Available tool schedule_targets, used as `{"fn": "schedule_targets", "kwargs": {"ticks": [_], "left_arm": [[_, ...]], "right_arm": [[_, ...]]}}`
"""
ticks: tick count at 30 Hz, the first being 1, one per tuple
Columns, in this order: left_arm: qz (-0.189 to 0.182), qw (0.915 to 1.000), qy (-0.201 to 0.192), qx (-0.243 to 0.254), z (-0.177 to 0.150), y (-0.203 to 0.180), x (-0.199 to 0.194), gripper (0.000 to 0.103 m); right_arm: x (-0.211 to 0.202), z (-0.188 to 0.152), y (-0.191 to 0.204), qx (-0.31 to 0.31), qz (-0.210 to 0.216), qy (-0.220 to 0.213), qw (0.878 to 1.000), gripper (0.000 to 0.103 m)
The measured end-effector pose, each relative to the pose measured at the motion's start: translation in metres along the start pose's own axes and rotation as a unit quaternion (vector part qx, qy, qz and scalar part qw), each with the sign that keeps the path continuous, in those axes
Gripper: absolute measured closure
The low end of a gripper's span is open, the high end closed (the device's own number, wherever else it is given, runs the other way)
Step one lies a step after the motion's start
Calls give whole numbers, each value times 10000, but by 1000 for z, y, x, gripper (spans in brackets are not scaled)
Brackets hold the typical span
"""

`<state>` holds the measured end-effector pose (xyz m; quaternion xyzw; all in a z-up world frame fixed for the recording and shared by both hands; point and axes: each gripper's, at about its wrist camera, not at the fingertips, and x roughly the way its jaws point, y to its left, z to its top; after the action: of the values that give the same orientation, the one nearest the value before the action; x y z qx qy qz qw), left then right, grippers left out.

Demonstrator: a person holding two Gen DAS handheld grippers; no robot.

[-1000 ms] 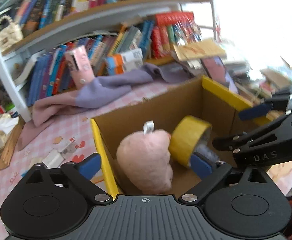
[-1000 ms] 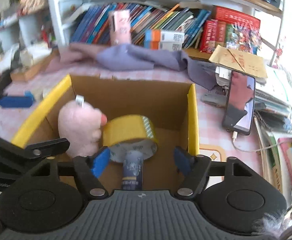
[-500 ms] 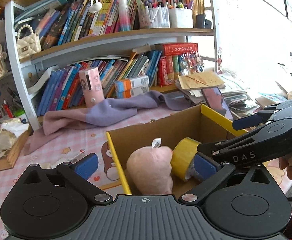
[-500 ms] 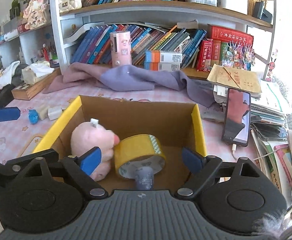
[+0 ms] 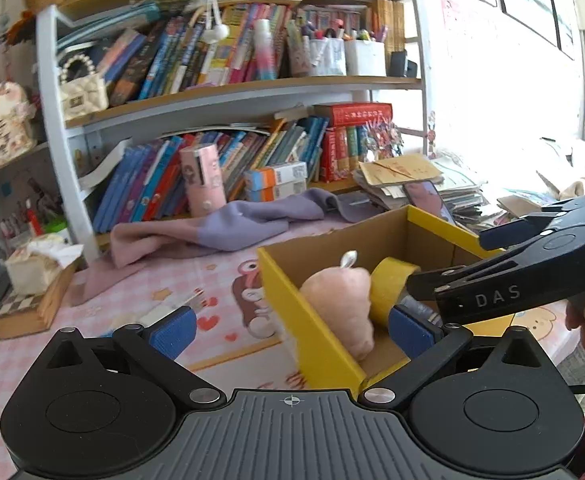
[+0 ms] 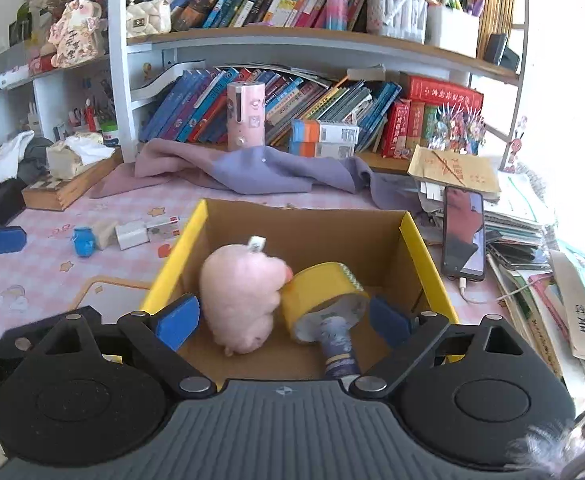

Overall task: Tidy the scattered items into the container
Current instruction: 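Withdraw both tools from the box toward the blue packet and white eraser box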

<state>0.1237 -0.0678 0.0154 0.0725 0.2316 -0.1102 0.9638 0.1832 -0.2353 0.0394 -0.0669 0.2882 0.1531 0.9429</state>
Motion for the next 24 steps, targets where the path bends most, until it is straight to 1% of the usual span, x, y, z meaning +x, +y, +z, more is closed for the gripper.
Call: {"fn": "schedule_targets", "kwargs": {"ticks": [7,13,18,24], "left_arm": [[156,9995,8,-272,-19,35,-30,0],[131,9990,91,-426,-38,59,-52,0],[168,9985,236,-475,-57,78,-71,0],[401,9970,443,-502,-78,98,-93,0]], "right_arm": [[-28,-15,43,-131,-240,34,9996,10],[-47,-29,76,-150,-326,74,9993,9],[-56,-45,108,-201,-239,212,9993,8],[-58,-55,148,-334,37,344,9988,7]]}}
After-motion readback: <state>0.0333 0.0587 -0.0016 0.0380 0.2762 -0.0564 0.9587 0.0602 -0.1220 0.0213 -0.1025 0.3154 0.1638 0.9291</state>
